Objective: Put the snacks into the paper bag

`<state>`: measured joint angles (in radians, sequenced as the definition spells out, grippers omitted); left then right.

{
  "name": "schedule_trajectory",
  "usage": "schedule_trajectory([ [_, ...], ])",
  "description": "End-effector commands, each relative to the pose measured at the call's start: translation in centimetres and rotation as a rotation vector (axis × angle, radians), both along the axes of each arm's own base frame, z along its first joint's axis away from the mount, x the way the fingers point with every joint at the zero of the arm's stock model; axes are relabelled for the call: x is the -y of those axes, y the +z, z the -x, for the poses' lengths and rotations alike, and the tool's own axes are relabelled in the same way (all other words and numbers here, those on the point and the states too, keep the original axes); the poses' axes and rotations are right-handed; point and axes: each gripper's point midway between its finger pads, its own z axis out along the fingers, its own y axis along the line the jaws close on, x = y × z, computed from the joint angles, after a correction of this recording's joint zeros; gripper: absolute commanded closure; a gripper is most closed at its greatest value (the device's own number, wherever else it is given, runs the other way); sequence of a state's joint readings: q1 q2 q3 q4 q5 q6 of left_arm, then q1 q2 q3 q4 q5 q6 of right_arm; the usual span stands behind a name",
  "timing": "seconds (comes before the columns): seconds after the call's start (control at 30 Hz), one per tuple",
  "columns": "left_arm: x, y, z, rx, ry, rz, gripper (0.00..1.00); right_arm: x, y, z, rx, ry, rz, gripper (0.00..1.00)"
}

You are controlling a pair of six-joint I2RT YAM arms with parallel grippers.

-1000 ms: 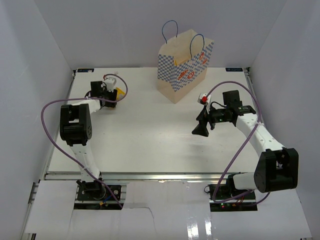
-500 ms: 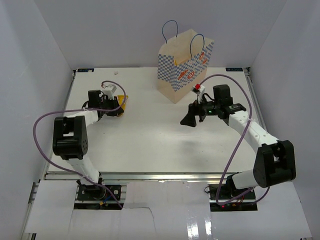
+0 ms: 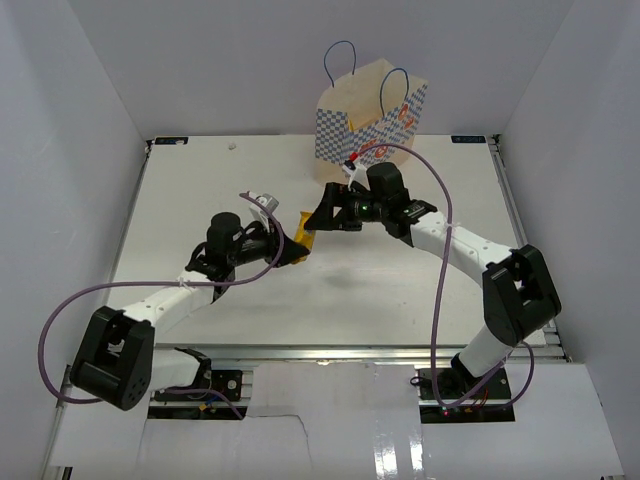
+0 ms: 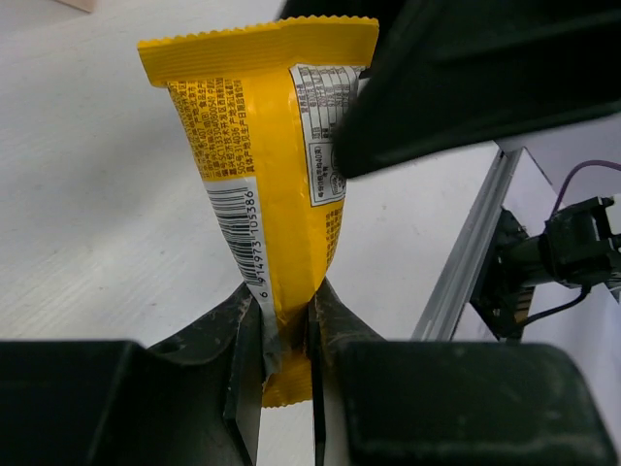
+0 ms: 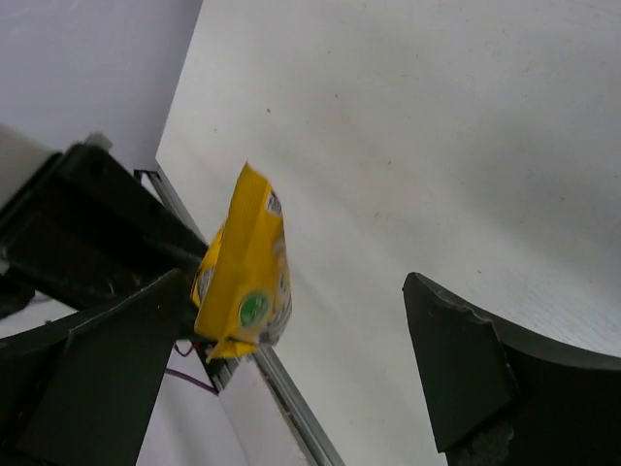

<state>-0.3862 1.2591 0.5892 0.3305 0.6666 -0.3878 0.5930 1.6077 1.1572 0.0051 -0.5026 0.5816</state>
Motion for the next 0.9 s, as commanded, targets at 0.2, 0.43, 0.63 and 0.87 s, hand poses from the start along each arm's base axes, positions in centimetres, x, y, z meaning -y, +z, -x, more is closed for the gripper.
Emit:
schedule_trajectory([
  [0.2,1.6,2.9,2.1,0.041,0.021,0.089,0.75,-2.6,3.7,1.1,-0.056,-0.006,-0.163,0.07],
  [0.43,1.9,2.7,2.2,0.034,0.018,0.084,0.73,-2.7,2.4,3.9,-0.123,0.053,-0.191,0.39],
  [0.63,1.6,3.3,2.1,0.057,0.038,0.092,0.44,-2.2,2.5,4.7,-0.089,0.084,-0.193,0.77],
  [0.87,0.9,6.5,2.9,0.162,0.047,0.135,0.22,-1.9,5.9,3.3,0.125,0.168,-0.198,0.92],
])
